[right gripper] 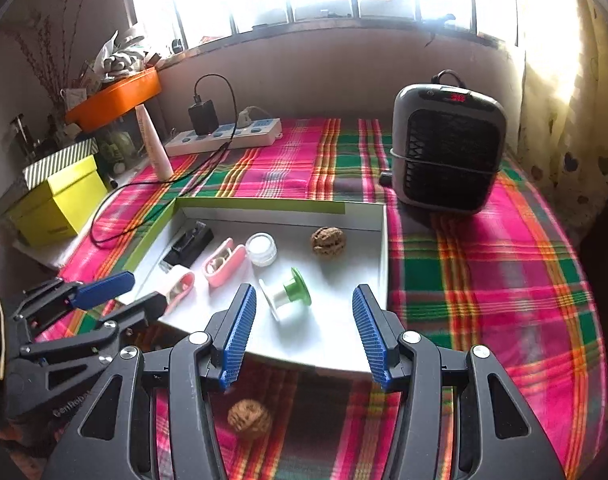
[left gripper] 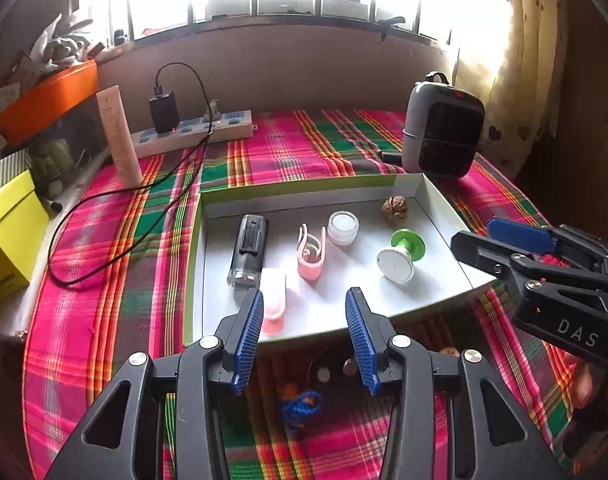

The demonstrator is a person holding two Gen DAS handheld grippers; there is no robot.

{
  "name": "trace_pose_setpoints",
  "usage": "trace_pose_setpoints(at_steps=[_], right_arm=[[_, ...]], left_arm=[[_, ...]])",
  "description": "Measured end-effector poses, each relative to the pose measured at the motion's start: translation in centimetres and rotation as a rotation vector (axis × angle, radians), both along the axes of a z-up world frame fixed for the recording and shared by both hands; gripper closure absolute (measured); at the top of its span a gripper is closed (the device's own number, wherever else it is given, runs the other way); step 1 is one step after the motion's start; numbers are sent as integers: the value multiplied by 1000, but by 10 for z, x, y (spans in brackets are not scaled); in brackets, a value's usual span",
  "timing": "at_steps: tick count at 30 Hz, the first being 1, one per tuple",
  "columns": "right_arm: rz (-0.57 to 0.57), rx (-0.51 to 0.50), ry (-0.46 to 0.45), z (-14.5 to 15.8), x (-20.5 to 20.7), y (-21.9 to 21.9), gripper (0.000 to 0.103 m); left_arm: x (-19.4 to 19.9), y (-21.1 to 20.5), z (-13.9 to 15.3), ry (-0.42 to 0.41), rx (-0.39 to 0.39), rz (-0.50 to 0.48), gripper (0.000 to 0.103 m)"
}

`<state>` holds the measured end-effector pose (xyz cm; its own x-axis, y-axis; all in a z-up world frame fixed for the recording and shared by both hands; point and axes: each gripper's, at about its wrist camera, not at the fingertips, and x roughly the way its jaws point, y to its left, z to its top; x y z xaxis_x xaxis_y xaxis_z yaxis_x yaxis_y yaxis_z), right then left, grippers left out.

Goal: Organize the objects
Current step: 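Move left gripper to blue cord toy while right gripper moves to second walnut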

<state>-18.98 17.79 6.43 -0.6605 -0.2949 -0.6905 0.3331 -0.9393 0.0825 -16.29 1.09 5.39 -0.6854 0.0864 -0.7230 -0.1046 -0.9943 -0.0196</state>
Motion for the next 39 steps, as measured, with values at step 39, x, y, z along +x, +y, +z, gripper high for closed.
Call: trace_pose_setpoints(at_steps=[39], right_arm=[[48, 9, -24, -34, 68, 7, 52]], left_arm=[[60, -15, -34, -23, -16, 41, 62]])
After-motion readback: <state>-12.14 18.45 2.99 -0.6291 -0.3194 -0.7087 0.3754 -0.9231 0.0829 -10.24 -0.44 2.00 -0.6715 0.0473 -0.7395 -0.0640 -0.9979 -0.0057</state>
